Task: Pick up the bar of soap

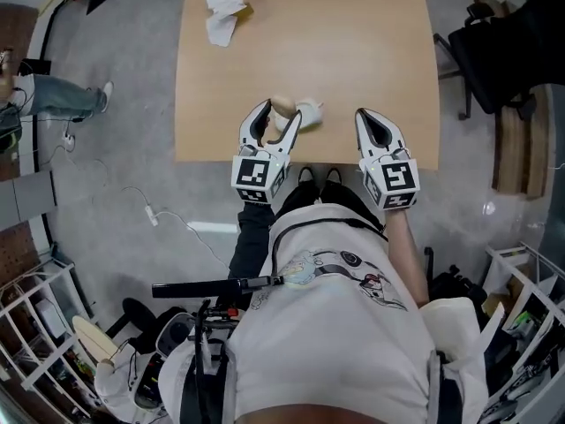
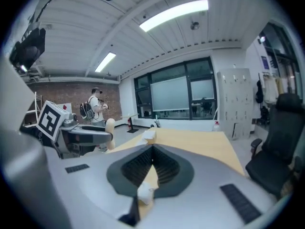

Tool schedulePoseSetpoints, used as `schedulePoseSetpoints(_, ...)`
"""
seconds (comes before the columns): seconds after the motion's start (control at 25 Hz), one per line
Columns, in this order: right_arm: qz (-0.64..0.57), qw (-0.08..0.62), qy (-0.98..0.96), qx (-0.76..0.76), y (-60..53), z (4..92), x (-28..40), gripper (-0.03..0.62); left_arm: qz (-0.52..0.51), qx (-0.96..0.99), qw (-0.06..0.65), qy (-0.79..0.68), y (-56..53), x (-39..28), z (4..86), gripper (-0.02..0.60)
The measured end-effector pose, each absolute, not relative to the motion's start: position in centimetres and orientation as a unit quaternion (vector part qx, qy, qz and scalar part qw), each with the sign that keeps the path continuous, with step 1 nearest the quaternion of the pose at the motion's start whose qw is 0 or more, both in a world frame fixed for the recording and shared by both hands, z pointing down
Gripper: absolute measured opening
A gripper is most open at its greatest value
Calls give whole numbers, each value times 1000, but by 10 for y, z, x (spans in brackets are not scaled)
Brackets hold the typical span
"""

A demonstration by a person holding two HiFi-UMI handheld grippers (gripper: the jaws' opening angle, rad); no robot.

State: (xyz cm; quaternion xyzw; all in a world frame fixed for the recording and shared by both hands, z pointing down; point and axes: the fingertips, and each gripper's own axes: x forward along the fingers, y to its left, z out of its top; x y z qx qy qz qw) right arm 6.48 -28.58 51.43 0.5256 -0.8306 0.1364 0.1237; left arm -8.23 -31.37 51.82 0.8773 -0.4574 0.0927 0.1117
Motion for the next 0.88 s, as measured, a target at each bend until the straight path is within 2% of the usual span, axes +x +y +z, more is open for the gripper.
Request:
schedulePoseSetpoints(0.36,76,66,-834,543,-291,441,72,5,42,852,61,-519,-300,-102,434,250)
schedulePoseSetpoints(0.88,44,34,-827,560,-312,415,77,5,20,856,27,-516,-311,-96,410,250)
